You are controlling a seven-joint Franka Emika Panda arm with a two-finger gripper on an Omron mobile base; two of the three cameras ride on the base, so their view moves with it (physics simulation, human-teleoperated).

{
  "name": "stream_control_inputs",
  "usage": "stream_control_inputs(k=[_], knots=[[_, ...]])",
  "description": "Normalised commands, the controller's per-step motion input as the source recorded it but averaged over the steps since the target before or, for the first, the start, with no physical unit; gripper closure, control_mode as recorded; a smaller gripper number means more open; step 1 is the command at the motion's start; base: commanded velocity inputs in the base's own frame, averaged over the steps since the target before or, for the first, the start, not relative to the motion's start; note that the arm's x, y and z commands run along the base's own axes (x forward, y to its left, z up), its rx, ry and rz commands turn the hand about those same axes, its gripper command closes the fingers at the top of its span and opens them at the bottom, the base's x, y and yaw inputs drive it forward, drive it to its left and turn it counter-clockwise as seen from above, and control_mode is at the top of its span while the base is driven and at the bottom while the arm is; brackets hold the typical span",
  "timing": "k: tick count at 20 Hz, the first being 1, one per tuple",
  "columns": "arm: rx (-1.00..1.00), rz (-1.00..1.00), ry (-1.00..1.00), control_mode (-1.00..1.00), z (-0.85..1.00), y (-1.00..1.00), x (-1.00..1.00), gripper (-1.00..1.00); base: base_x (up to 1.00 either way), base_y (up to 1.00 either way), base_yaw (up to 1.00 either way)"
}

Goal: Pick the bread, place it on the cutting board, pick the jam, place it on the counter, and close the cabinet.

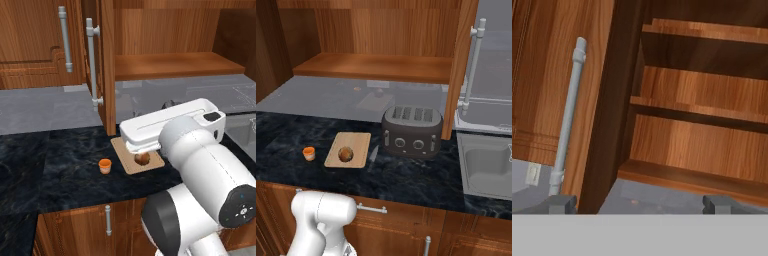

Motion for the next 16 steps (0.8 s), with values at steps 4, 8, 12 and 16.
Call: stream_control_inputs(k=[4,8,12,16], knots=[[0.0,0.0,-0.02,-1.0,0.0,0.24,0.0,-1.0,0.0,0.0,0.0],[0.0,0.0,-0.02,-1.0,0.0,0.26,0.03,-1.0,0.0,0.0,0.0],[0.0,0.0,-0.01,-1.0,0.0,0.28,0.12,-1.0,0.0,0.0,0.0],[0.0,0.0,0.0,-1.0,0.0,0.26,0.11,-1.0,0.0,0.0,0.0]])
